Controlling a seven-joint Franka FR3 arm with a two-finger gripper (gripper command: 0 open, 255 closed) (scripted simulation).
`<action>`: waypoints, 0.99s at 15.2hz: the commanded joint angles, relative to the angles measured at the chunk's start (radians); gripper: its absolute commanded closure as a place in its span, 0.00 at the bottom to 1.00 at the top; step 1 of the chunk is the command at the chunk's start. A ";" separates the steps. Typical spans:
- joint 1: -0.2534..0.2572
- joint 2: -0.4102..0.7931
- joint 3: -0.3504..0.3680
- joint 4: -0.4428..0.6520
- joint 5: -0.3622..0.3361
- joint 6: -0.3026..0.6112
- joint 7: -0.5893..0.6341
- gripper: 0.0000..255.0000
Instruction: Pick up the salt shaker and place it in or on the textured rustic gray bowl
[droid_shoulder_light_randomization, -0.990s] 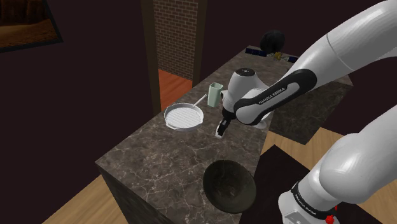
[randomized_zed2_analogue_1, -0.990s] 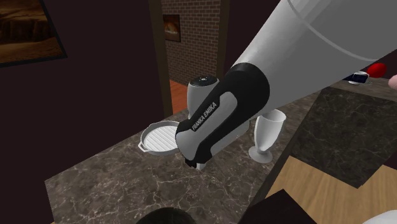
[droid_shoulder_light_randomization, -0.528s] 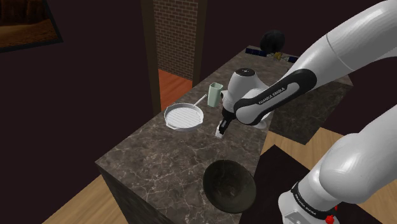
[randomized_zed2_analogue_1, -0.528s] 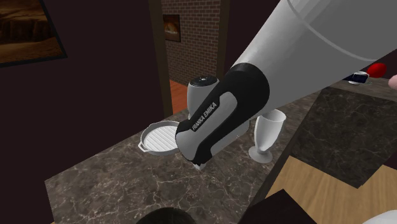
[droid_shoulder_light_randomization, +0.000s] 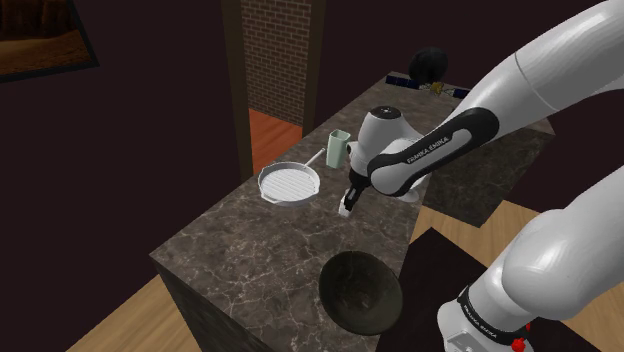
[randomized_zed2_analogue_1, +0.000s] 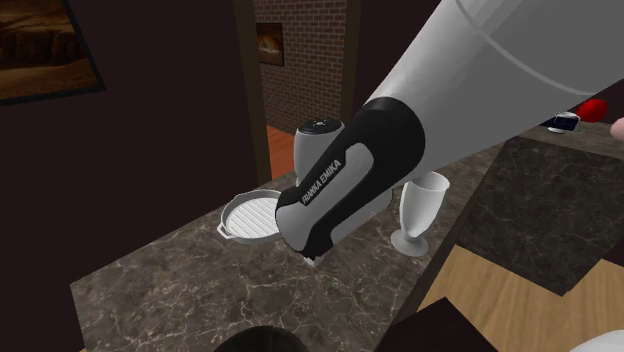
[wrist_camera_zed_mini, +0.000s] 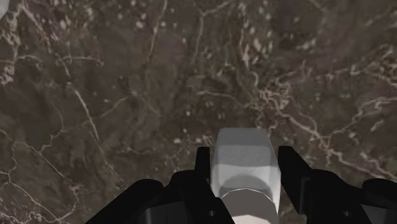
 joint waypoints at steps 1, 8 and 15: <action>0.003 -0.022 -0.002 0.004 0.009 -0.026 -0.009 1.00; 0.015 -0.113 -0.007 0.031 0.039 -0.143 -0.036 1.00; 0.023 -0.188 -0.012 0.071 0.057 -0.258 -0.055 1.00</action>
